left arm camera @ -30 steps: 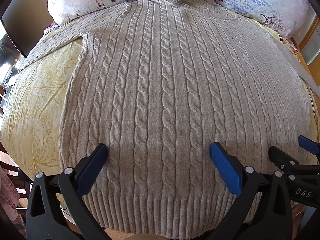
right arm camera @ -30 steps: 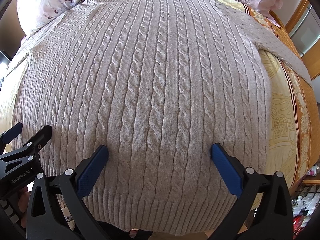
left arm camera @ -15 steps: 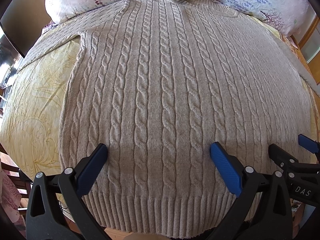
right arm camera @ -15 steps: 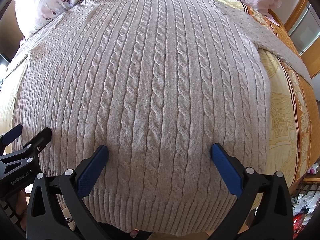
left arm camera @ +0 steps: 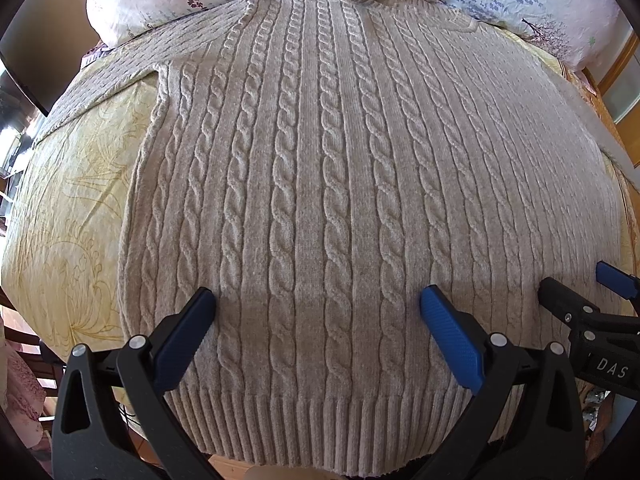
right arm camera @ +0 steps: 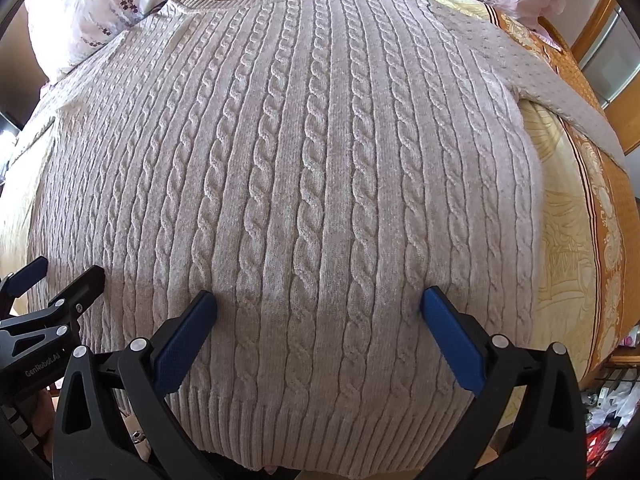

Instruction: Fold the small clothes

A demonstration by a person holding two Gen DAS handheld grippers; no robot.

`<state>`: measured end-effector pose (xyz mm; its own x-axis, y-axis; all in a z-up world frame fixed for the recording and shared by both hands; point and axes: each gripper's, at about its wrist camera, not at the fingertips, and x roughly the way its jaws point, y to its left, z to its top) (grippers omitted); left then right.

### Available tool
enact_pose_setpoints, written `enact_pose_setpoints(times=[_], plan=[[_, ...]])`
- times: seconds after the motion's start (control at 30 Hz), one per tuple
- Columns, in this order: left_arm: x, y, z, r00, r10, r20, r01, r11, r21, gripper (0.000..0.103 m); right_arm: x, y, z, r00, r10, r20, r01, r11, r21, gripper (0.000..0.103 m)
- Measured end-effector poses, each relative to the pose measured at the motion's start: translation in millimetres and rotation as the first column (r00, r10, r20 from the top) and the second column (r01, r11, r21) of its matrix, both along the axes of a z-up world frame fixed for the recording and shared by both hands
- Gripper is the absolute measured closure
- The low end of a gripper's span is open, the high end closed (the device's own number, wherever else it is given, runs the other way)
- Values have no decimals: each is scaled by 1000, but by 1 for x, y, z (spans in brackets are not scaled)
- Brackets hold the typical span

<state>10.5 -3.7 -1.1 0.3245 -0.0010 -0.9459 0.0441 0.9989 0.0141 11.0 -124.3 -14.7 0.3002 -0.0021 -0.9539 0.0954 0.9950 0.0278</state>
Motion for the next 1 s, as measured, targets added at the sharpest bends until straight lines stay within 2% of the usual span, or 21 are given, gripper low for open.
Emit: enact_pose_setpoints(times=[0.1,0.2,0.27,0.3,0.37,0.43,0.47,0.53,0.57,0.63,0.7,0.77,0.8,0.87,1.0], plan=[[2,2,1,1000,9,8,-9,1000,-1,2,3,-2,2,1000,-8,22,7,999,40,1],[7,8,6,999,33,29,-32,999,-20,2,11,-20,8,995,-51,84,35,983,182,1],[11,12,10,997,49,52,-47,998,-36,2,14,-40,14,983,-94,155,41,948,316,1],[12,14,13,996,55,67,-52,998,-45,2,16,-53,18,972,-134,193,56,929,365,1],[16,17,18,993,66,102,-59,996,-66,2,18,-78,25,943,-227,243,114,907,404,1],[20,20,23,989,66,129,-54,994,-97,2,20,-115,33,909,-328,255,199,883,426,2],[23,22,25,988,61,144,-43,991,-127,2,22,-132,35,893,-375,248,245,869,430,8],[31,24,26,988,41,149,-5,973,-231,2,25,-169,37,848,-480,223,354,828,435,16],[34,26,26,988,35,148,9,958,-287,2,32,-187,37,823,-525,216,392,801,453,25],[41,29,26,987,37,154,19,937,-349,2,32,-221,31,764,-617,191,462,729,506,35],[44,30,31,980,45,194,30,929,-369,2,31,-255,27,693,-700,170,499,637,588,44],[47,33,36,968,65,244,34,925,-378,2,32,-283,25,639,-753,156,530,578,620,53],[49,35,39,961,77,265,30,924,-380,2,31,-295,24,611,-777,151,552,555,622,55],[54,38,44,949,107,297,19,921,-390,2,33,-315,21,576,-806,140,580,523,625,64],[65,50,45,940,164,300,-26,909,-416,2,32,-344,9,498,-862,97,621,432,653,66]])
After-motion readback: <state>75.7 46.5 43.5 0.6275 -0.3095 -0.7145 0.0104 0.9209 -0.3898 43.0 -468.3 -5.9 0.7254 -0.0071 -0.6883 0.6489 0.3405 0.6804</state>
